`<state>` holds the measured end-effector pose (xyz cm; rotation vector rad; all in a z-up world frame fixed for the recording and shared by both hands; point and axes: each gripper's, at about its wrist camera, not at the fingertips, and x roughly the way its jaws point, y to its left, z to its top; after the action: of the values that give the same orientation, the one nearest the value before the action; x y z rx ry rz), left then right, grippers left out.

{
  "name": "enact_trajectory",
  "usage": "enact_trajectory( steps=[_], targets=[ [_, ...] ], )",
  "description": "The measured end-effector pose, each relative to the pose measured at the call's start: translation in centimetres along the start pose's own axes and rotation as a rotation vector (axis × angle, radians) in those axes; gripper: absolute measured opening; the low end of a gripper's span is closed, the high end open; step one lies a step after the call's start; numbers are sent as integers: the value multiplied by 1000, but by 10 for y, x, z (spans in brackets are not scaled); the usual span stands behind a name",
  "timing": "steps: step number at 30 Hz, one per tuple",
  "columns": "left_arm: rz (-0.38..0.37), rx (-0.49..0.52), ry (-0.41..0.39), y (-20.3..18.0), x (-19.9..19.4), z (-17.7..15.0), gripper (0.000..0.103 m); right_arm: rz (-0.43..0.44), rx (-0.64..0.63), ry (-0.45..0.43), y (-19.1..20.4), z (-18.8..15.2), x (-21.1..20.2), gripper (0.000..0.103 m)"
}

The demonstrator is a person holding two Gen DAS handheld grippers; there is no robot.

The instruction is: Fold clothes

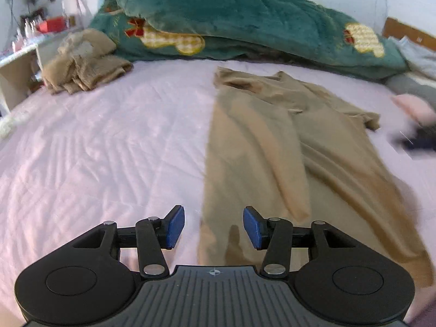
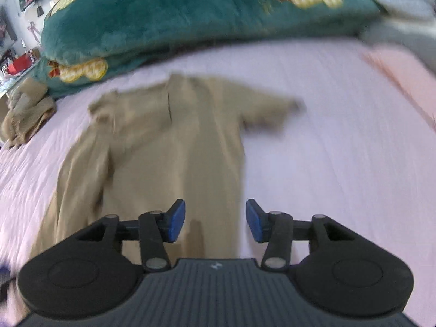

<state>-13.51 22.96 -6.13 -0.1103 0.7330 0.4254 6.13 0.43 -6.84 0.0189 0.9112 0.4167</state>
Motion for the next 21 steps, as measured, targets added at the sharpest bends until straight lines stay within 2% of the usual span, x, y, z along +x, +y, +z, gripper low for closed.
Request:
enact_trajectory(
  steps=[3,5,7,10,13,17,18,21],
  targets=[
    [-17,33,-41,-15,7,17,50,5,58,60,-16,-60,-20,53],
    [-29,53,-59,-27,15,26,50,38,120,97,-22,-93,-26,53],
    [-65,39,-51,-36,30,33,50,68,175,92,-23,-116,-32,54],
    [-95,23,-15,-48,53,34,50,63,137,56,-15,-128,-40,57],
    [-70,41,55,-57,76,20,50,74,129,55,-9,-134,-44,57],
    [-53,58,2,-62,75,3,52,72,105,37,-4,-139,-45,60],
    [-42,82,-6,-66,75,1,52,72,102,34,-3,-139,-44,63],
    [-18,100,-12,-68,76,-1,61,76,88,32,2,-137,-40,71]
  ],
)
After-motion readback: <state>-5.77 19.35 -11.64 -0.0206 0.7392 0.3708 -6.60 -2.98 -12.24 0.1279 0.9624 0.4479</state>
